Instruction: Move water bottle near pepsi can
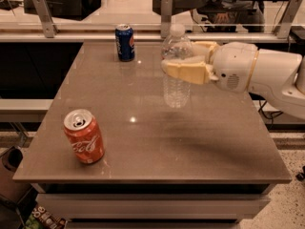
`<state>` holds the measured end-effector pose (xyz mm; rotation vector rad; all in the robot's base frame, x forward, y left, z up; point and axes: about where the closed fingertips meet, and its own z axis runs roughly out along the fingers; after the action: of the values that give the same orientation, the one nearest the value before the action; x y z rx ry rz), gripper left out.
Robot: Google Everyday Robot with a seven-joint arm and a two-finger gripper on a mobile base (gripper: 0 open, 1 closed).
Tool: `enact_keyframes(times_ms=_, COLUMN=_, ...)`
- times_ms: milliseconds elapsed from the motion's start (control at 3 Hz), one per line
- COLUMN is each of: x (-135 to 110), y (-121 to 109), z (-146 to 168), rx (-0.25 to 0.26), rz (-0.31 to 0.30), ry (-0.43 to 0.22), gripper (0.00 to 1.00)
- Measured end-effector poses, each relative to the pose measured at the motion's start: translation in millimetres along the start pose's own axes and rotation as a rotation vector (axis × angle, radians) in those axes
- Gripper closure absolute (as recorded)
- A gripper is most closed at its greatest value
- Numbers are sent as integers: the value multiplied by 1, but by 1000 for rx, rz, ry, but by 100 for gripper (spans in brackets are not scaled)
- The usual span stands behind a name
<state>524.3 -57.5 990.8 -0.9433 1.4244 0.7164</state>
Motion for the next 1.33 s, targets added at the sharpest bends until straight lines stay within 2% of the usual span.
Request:
enact_keyframes(times_ms=667, x=-29, y=-83, z=16, rx=183, rz=-20, ry=-6, gripper=100)
enact_keyframes(times_ms=1000, x=-35, y=-127, z=40, rx=235, rz=-8, ry=-18, gripper=100)
enact_keyframes(times_ms=1333, x=-34, y=-155, z=72, rx=237, rz=4, ry=-28, gripper=100)
